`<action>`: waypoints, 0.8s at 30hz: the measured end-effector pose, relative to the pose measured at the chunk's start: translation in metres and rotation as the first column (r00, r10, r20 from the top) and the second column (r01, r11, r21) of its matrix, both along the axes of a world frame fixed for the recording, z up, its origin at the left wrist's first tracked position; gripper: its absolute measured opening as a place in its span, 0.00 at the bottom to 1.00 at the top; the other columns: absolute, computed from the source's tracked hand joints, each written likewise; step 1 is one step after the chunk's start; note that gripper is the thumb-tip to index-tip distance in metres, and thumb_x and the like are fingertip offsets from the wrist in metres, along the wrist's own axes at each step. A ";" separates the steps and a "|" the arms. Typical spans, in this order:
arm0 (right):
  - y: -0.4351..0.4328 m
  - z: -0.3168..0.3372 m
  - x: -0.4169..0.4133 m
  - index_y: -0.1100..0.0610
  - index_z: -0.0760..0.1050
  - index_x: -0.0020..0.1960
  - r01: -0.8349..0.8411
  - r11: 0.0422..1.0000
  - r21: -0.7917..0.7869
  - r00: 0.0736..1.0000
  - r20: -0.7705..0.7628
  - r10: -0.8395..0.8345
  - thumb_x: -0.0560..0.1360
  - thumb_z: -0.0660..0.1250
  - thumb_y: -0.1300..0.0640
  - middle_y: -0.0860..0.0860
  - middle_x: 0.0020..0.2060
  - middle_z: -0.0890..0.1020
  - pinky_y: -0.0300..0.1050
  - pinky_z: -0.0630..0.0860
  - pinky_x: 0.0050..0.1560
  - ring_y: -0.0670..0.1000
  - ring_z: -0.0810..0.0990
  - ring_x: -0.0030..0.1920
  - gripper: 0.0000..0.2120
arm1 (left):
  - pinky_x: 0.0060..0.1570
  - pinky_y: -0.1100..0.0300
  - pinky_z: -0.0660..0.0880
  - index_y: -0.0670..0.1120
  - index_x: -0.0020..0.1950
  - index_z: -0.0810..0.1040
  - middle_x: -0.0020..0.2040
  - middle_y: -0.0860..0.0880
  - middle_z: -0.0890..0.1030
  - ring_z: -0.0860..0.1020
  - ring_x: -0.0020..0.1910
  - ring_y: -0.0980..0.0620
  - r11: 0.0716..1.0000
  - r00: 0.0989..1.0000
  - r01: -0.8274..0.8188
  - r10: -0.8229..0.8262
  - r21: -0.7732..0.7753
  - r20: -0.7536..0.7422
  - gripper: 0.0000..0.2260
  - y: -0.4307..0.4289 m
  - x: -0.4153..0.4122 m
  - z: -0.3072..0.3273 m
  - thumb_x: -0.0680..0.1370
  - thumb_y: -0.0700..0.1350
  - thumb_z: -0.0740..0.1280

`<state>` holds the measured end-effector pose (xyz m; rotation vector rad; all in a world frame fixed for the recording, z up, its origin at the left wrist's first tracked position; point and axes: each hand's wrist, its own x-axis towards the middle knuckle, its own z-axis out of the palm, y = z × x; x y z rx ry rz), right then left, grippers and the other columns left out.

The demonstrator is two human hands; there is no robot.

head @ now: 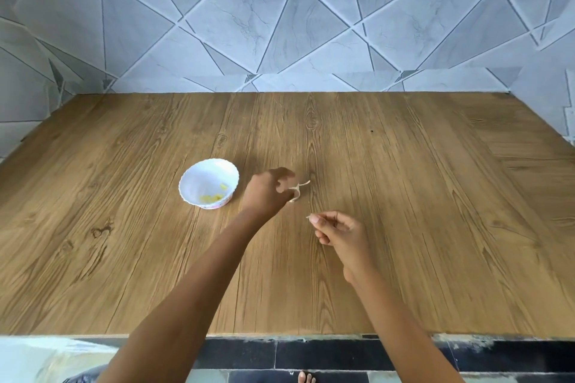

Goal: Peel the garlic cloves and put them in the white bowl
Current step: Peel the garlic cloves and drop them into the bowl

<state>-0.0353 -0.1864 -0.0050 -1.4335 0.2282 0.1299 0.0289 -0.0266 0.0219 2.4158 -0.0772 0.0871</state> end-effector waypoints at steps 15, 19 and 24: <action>0.073 0.009 -0.062 0.61 0.77 0.41 -0.108 0.979 0.172 0.982 -0.137 0.132 0.69 0.72 0.58 0.52 0.32 0.83 0.37 0.80 0.38 0.46 0.80 0.33 0.07 | 0.38 0.63 0.76 0.39 0.48 0.82 0.37 0.43 0.82 0.77 0.36 0.52 0.818 0.961 0.045 -0.192 -0.573 -0.199 0.05 0.068 -0.125 -0.011 0.74 0.34 0.70; 0.069 -0.010 -0.073 0.58 0.80 0.50 -0.042 0.849 -0.526 0.962 0.208 0.177 0.77 0.64 0.51 0.49 0.44 0.84 0.41 0.79 0.49 0.49 0.82 0.48 0.11 | 0.37 0.65 0.77 0.39 0.46 0.82 0.36 0.48 0.81 0.79 0.35 0.55 0.835 0.956 -0.056 -0.113 -0.547 -0.271 0.03 0.085 -0.126 -0.013 0.73 0.35 0.71; 0.063 -0.043 -0.077 0.62 0.69 0.69 0.074 0.238 -0.968 0.887 0.174 0.429 0.79 0.41 0.39 0.57 0.69 0.70 0.51 0.57 0.70 0.57 0.66 0.71 0.35 | 0.35 0.68 0.78 0.37 0.46 0.82 0.39 0.42 0.83 0.80 0.35 0.52 0.934 0.922 -0.028 -0.114 -0.357 -0.371 0.03 0.091 -0.114 -0.011 0.73 0.34 0.71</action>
